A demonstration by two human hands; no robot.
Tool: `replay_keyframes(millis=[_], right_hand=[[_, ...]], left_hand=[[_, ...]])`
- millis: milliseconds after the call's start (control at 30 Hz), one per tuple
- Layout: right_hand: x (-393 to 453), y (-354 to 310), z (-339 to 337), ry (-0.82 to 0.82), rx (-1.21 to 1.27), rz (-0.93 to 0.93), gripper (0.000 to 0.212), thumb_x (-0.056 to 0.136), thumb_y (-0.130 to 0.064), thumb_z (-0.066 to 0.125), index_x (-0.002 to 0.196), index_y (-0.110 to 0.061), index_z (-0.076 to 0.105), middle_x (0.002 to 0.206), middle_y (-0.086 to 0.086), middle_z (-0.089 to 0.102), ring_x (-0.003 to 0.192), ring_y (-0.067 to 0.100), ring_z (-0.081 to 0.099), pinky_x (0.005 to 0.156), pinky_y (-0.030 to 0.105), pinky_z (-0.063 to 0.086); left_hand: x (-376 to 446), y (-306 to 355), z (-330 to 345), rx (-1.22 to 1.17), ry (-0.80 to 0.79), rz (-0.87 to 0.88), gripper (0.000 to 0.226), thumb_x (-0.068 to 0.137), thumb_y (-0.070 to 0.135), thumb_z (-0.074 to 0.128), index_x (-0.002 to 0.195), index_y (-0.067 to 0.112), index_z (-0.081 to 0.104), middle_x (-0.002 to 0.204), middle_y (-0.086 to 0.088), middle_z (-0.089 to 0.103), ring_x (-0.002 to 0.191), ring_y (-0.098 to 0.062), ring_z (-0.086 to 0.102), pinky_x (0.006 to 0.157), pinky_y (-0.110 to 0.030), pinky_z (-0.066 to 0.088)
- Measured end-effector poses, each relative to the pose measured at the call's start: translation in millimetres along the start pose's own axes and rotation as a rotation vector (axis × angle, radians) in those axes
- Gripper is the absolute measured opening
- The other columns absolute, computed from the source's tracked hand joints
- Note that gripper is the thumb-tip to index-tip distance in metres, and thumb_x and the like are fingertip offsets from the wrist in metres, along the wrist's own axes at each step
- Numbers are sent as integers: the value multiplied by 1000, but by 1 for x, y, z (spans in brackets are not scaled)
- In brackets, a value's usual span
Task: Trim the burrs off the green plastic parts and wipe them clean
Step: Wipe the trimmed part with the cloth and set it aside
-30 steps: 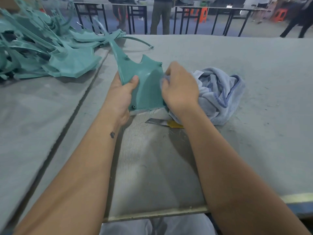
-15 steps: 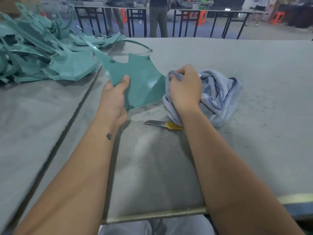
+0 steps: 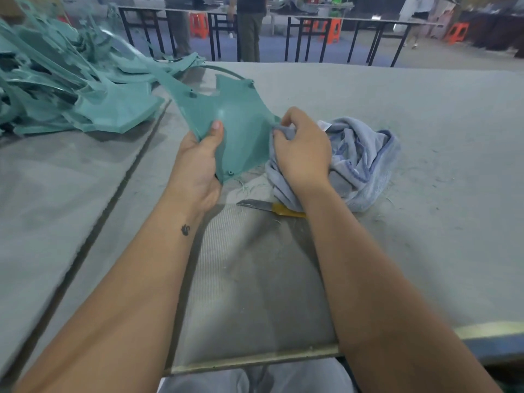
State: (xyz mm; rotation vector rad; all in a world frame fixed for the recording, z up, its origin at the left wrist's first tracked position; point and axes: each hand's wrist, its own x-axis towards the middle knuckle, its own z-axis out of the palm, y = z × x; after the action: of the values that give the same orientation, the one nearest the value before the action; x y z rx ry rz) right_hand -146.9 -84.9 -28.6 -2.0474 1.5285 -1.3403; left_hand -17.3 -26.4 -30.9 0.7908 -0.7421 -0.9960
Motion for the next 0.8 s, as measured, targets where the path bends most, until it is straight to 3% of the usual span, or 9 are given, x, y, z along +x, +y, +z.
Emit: replay_keyframes(millis=[167, 367, 500, 600, 700, 800], right_hand=[[2, 1, 3, -39, -168, -12, 9, 88, -14, 46, 80, -19, 44, 59, -9, 42, 66, 23, 45, 73, 30, 28], [1, 1, 0, 44, -120, -24, 9, 95, -18, 44, 87, -20, 44, 58, -8, 45, 71, 28, 54, 77, 37, 41], [-1, -1, 0, -5, -164, -65, 10, 92, -16, 44, 84, -20, 46, 57, -8, 45, 65, 24, 51, 79, 36, 41], [-3, -2, -2, 21, -38, -2, 7, 88, -18, 48, 81, -18, 51, 62, -5, 54, 70, 23, 56, 71, 36, 45], [-3, -3, -4, 48, 67, 62, 6, 85, -21, 52, 83, -16, 55, 70, 0, 61, 73, 21, 58, 67, 37, 47], [-3, -4, -5, -36, 4, 38, 9, 87, -20, 53, 79, -16, 54, 68, -2, 57, 76, 25, 57, 76, 39, 47]], left_hand=[[1, 0, -4, 68, 27, -13, 20, 102, 12, 45, 101, 20, 63, 90, 6, 76, 88, -14, 73, 71, -32, 59], [1, -1, -7, 160, -1, -54, 18, 101, 12, 48, 104, 17, 64, 88, 6, 76, 83, -14, 73, 66, -29, 58], [1, 5, -6, 83, 61, -19, 17, 101, 12, 49, 105, 17, 64, 97, 2, 75, 94, -19, 72, 82, -39, 58], [3, 10, -9, 40, 118, -19, 25, 100, 13, 50, 123, 11, 60, 118, -6, 70, 107, -24, 67, 93, -45, 54], [3, 9, -9, 31, 89, -53, 33, 101, 15, 47, 132, 9, 55, 125, -7, 66, 111, -23, 65, 96, -44, 52], [2, 7, -6, -18, 50, -65, 29, 103, 14, 43, 128, 10, 56, 120, -6, 68, 111, -23, 66, 95, -42, 53]])
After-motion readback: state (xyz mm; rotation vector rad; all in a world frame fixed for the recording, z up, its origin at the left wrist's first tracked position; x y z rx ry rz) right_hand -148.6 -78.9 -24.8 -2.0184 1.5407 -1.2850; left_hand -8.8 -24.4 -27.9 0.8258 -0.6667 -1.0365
